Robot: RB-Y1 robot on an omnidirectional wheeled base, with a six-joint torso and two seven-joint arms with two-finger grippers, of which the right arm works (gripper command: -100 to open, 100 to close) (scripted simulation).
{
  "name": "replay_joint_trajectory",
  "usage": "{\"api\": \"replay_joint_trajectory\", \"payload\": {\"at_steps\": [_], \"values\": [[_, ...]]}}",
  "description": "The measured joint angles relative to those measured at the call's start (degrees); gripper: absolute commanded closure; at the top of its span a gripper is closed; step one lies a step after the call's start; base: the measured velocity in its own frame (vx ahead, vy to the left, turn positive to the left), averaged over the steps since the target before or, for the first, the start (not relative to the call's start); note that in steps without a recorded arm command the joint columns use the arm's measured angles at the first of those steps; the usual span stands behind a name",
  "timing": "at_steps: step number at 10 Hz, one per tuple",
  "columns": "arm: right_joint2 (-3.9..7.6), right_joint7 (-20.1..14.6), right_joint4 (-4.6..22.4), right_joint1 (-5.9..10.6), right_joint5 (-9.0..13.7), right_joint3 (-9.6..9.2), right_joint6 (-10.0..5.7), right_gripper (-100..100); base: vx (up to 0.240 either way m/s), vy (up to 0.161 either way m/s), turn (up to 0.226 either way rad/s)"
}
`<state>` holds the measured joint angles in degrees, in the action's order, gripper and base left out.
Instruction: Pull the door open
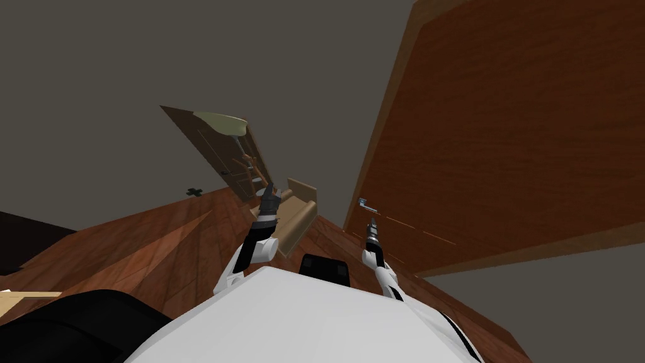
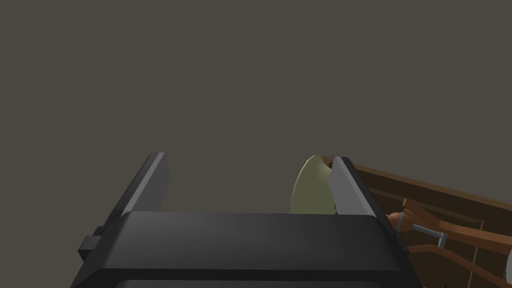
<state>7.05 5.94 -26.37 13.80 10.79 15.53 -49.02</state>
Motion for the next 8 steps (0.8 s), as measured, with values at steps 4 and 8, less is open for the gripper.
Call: {"api": "replay_joint_trajectory", "payload": {"at_steps": [4,8], "values": [[1.61,-0.5,-0.7,-1.22,2.6,-0.47,0.26,-100,0.104,0.004,0.034],[2.04,-1.0,1.3,-0.48,3.8,-0.55,-1.17,-100,0.210,-0.015,-0.024]]}}
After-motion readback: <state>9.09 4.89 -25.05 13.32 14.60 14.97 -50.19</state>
